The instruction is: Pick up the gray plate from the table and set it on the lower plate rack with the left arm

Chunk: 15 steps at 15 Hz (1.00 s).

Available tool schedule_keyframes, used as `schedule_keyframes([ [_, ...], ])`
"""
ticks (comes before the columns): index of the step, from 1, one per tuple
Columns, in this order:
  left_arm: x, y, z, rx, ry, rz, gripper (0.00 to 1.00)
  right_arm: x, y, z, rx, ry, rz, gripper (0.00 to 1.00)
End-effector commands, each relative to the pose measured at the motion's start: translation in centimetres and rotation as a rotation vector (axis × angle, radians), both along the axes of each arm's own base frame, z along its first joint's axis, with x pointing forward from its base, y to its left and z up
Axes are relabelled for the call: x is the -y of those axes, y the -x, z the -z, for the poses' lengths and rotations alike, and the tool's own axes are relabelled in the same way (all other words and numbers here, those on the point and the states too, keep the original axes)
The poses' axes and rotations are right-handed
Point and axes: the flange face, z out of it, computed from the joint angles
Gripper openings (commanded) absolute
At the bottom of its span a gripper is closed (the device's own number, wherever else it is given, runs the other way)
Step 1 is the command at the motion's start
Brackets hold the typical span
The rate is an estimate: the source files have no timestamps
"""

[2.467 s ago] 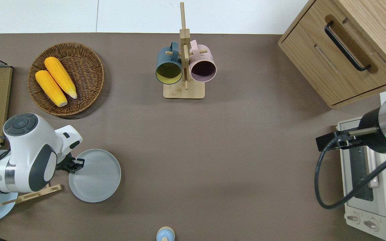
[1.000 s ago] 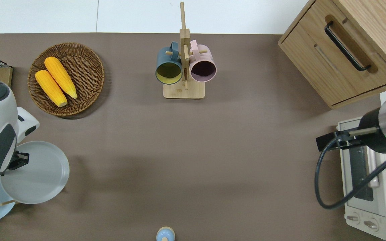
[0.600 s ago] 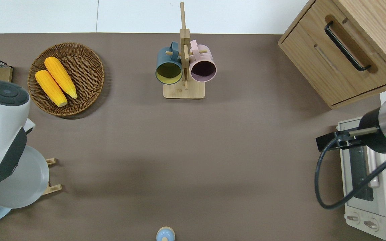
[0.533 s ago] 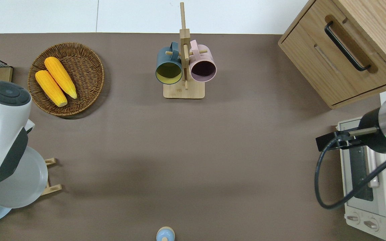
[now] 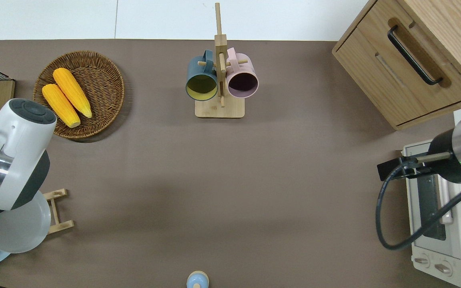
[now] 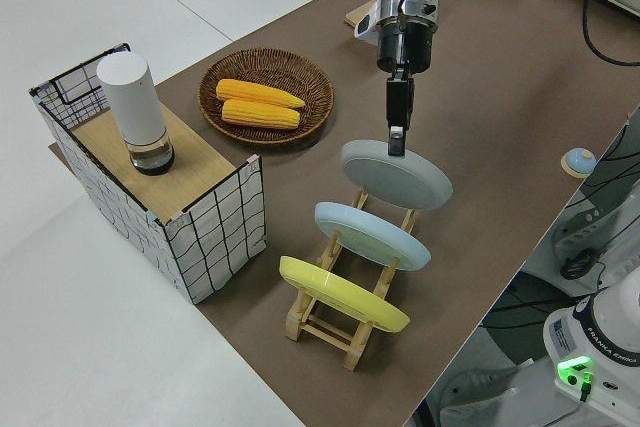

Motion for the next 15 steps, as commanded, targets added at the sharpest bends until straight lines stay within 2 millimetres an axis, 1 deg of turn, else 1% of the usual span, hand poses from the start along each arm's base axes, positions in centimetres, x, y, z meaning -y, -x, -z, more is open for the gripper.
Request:
schedule_keyframes([
  [1,1.0,0.0,1.4,-0.023,-0.084,-0.002,0.0,0.3,0.3,-0.4,-0.004,-0.001,0.013,0.99],
  [4,1.9,-0.3,2.9,-0.015,-0.119,-0.009,0.0,0.3,0.3,-0.4,-0.004,-0.001,0.013,0.987],
  [7,2.9,-0.5,3.8,-0.001,-0.142,-0.01,0.0,0.3,0.3,-0.4,-0.004,-0.001,0.013,0.99],
  [8,3.1,-0.6,3.8,0.012,-0.142,-0.009,0.27,0.3,0.3,-0.4,-0.004,-0.001,0.013,0.99],
  [10,3.7,-0.8,3.9,0.019,-0.118,0.011,0.51,0.3,0.3,-0.4,-0.004,-0.001,0.013,0.99],
  [11,3.8,-1.0,3.9,0.022,-0.109,0.021,0.61,0.3,0.3,-0.4,-0.004,-0.001,0.013,0.99],
  [12,4.3,-1.2,4.1,0.032,-0.099,0.037,0.65,0.3,0.3,-0.4,-0.004,-0.001,0.013,0.99],
  [14,5.0,-1.3,4.1,0.045,-0.064,0.041,0.77,0.3,0.3,-0.4,-0.004,-0.001,0.013,0.99],
  [15,5.4,-1.4,3.8,0.06,-0.035,0.033,0.99,0.3,0.3,-0.4,-0.004,0.001,0.014,0.99],
])
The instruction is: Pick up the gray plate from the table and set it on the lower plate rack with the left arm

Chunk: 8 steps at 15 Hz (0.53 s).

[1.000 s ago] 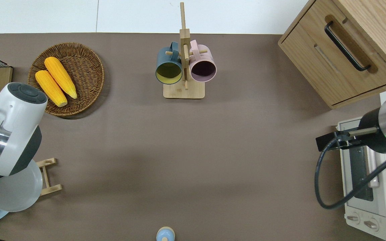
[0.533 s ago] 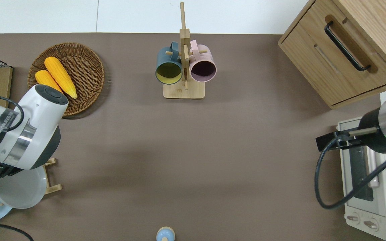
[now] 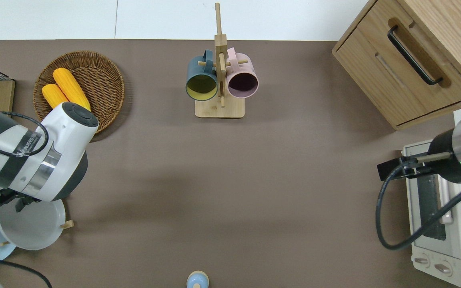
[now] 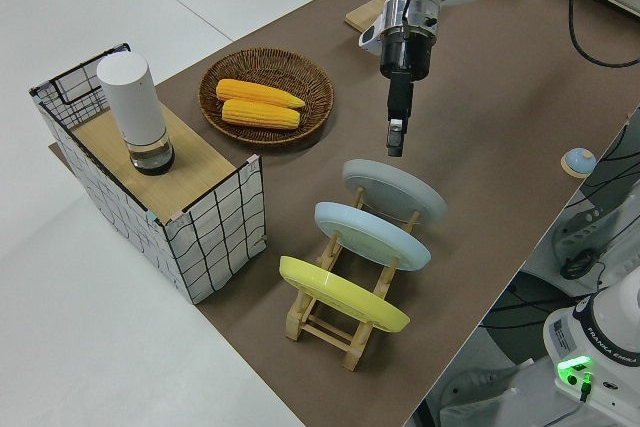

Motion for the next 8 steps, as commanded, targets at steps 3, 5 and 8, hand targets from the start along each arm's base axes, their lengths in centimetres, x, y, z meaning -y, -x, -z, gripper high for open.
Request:
schedule_keyframes([
  [3,3.5,-1.4,-1.9,0.148,0.194,-0.005,1.0,0.3,0.3,-0.4,-0.004,-0.001,0.013,0.99],
  [5,5.0,-2.9,-3.9,0.253,0.263,-0.016,1.0,0.3,0.3,-0.4,-0.004,-0.001,0.012,0.987],
  [8,8.4,-3.7,-6.8,0.323,0.348,0.033,0.99,0.3,0.3,-0.4,-0.004,-0.001,0.013,0.99],
])
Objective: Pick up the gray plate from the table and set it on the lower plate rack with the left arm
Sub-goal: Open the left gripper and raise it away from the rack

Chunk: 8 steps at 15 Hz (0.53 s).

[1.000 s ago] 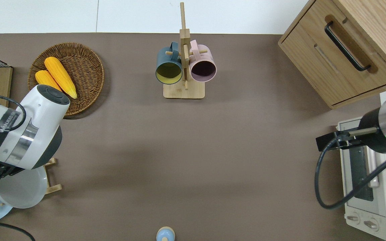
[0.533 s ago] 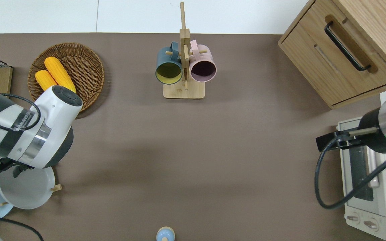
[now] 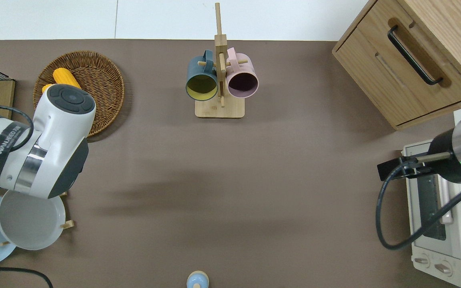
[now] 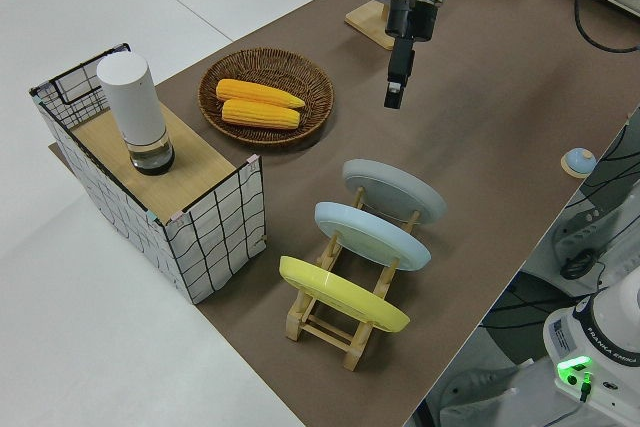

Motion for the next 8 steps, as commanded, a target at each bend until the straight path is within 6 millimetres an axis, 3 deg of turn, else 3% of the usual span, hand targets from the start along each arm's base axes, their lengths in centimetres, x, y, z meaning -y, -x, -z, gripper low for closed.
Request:
schedule_keyframes([
  [1,4.0,-0.7,-4.4,0.109,0.135,0.013,0.99,0.3,0.3,-0.4,-0.004,-0.001,0.013,0.99],
  [4,5.5,-0.4,-8.9,0.13,0.338,0.079,0.99,0.3,0.3,-0.4,-0.004,-0.001,0.013,0.99],
  [8,4.1,0.2,-15.0,0.158,0.552,0.21,0.99,0.3,0.3,-0.4,-0.004,-0.001,0.013,0.99],
])
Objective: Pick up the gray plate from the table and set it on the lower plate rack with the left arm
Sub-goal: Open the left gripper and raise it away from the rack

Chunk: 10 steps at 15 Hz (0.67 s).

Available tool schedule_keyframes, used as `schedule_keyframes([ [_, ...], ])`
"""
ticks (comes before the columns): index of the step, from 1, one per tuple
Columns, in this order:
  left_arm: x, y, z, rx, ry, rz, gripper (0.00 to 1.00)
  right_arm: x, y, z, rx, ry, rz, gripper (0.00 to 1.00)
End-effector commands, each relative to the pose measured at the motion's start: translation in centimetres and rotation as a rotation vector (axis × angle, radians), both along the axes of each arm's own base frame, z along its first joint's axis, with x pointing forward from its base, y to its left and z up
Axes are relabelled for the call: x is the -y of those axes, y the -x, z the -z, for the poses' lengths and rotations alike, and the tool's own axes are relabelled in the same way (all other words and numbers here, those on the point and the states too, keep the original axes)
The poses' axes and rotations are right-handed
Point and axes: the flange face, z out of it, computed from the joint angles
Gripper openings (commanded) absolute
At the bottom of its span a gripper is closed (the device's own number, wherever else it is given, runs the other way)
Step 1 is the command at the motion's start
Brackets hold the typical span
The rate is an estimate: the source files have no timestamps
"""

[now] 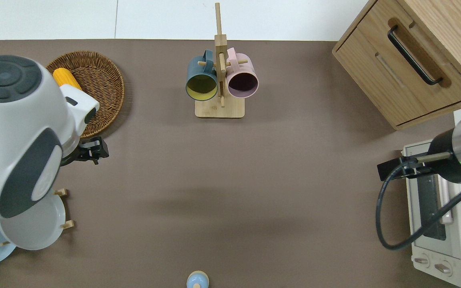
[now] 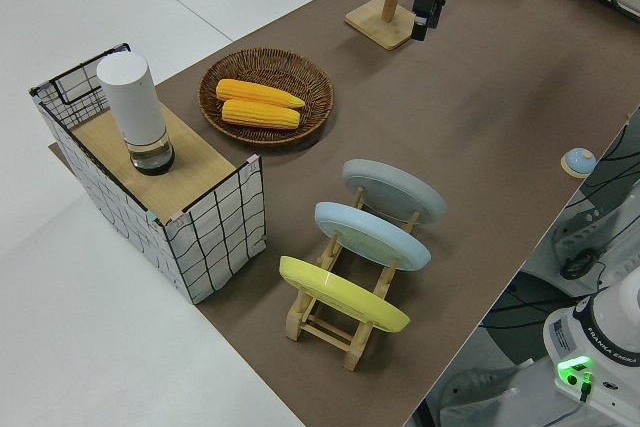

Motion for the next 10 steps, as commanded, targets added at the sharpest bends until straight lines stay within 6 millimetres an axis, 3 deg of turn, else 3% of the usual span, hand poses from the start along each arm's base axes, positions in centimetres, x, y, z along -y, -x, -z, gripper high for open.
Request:
schedule_keyframes([
  [1,-2.0,0.0,-5.9,0.072,0.207,0.062,0.99,0.3,0.3,-0.4,-0.004,-0.001,0.013,0.987],
  [4,-2.1,0.3,-8.4,0.108,0.259,0.122,0.99,0.2,0.3,-0.4,-0.004,-0.001,0.012,0.99],
  [7,-1.9,1.8,-10.5,0.126,0.274,0.198,0.99,0.2,0.3,-0.4,-0.004,-0.001,0.012,0.987],
  [10,-1.6,2.2,-10.9,0.127,0.29,0.202,1.0,0.3,0.3,-0.4,-0.004,-0.001,0.013,0.99],
])
